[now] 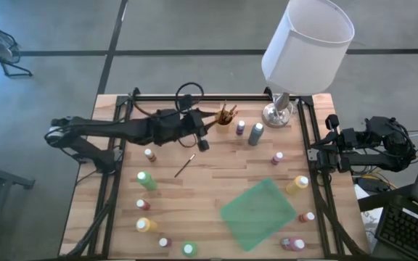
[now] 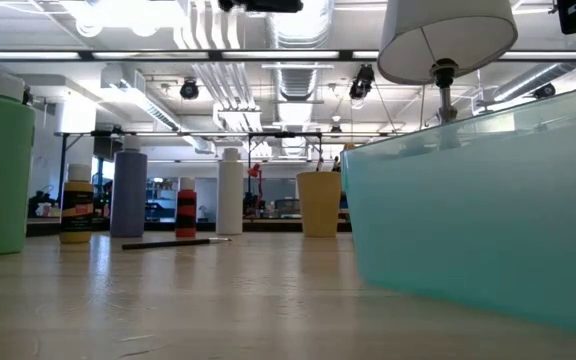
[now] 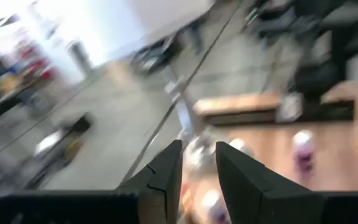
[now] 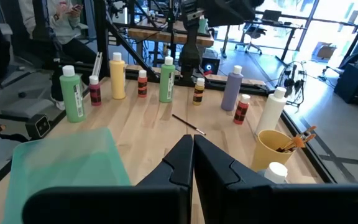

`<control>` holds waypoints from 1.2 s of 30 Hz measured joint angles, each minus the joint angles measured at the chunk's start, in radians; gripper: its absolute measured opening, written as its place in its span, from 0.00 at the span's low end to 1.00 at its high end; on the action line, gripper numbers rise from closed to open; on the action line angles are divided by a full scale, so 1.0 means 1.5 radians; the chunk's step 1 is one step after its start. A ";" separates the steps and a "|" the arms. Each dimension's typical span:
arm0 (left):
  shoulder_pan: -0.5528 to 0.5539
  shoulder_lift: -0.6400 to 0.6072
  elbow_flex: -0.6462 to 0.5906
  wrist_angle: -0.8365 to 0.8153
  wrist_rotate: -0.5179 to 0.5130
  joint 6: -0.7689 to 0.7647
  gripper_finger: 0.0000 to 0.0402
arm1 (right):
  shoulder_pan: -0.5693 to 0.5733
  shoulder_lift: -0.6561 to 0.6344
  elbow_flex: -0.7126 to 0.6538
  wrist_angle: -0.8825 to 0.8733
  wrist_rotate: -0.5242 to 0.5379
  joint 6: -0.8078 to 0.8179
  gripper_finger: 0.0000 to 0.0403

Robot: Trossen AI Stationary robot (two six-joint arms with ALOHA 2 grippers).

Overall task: Pick & Place Paint Supplies
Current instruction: Put the silver paintbrush into the yellow cup

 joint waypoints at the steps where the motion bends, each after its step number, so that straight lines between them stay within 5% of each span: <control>1: -0.010 0.000 0.017 -0.044 -0.038 -0.016 0.26 | 0.000 0.000 0.000 0.000 0.000 0.000 0.02; 4: -0.031 0.008 0.069 -0.193 -0.111 -0.094 0.26 | 0.000 0.000 0.000 0.000 0.000 0.000 0.02; 11: -0.035 0.029 0.123 -0.462 -0.148 -0.313 0.26 | 0.000 0.000 0.000 0.000 0.000 0.000 0.02; 20: -0.025 0.031 0.051 -0.483 -0.159 -0.420 0.26 | 0.000 0.000 0.000 0.000 0.000 0.000 0.02; 29: -0.013 0.031 0.000 -0.488 -0.079 -0.590 0.26 | 0.000 0.000 0.000 0.000 0.000 0.000 0.02; 36: -0.008 0.031 -0.042 -0.455 -0.075 -0.608 0.23 | 0.000 0.000 0.000 0.000 0.000 0.000 0.02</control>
